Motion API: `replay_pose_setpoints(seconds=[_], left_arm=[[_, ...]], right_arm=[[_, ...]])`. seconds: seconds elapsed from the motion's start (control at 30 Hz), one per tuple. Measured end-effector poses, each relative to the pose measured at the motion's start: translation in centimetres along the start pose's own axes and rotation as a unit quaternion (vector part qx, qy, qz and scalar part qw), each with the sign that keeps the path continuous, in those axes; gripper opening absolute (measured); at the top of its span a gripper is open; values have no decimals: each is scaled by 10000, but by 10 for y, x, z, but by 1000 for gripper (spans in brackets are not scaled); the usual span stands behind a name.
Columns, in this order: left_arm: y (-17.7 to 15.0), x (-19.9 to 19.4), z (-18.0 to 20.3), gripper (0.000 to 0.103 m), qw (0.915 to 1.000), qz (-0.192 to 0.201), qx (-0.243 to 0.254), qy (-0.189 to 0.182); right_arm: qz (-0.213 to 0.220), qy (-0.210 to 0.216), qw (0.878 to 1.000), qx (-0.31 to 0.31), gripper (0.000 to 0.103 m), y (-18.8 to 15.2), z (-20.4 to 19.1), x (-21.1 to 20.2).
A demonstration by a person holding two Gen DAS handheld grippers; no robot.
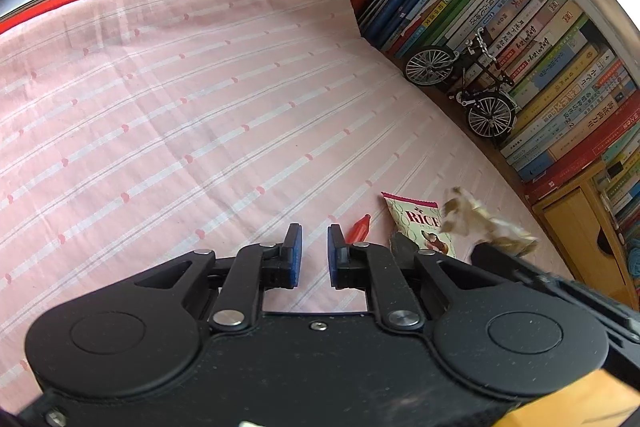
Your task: Collect trash
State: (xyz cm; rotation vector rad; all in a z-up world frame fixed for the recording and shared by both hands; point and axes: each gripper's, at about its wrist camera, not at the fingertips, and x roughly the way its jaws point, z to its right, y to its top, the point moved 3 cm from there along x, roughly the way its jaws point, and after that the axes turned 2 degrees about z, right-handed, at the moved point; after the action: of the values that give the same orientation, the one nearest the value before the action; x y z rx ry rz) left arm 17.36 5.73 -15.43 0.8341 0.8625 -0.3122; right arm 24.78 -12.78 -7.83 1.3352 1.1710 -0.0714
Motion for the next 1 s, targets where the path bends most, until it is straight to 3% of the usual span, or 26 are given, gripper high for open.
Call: replay_pose_setpoints(seconds=[0.13,0.17,0.3,0.37,0.5,0.67,0.77,0.83,0.87,0.9,1.0], left_arm=[[-1,0,4,13,9999,12,167,19],[-2,0,4,13,9998,16,184,21],[-2,1,5,13,9999,11,164,-13],[-1,1,6,14,9998,36,199,-31],[1,1,8,19,9995,92,284,-63],[0,2,7,17,9995,100,305,67],[-1,2,-4,20,9995,73,222,205],[-1,-1,-12,21,9997,81,130,196],[-1,-2,-15,22,9997,96,131,206],[-1,-3,-16,24,9996,107,155,220],[-1,-5,-15,32,9994,121,288,128]], right_arm=[[-501,256,9960,689,16,-13,16,20],[-525,242,9960,674,22,-14,16,20],[-639,254,9962,534,62,-19,17,14],[-715,293,9958,484,69,-20,19,8],[-455,27,9970,624,88,-11,30,-3],[-142,-430,9989,-143,96,18,13,23],[-457,-687,9923,-921,96,24,-3,54],[-884,-586,9900,-934,91,21,-4,73],[-1064,-503,9894,-847,81,19,-2,79],[-1203,-453,9888,-761,58,16,-1,82],[-1180,-419,9905,-570,47,7,0,77]])
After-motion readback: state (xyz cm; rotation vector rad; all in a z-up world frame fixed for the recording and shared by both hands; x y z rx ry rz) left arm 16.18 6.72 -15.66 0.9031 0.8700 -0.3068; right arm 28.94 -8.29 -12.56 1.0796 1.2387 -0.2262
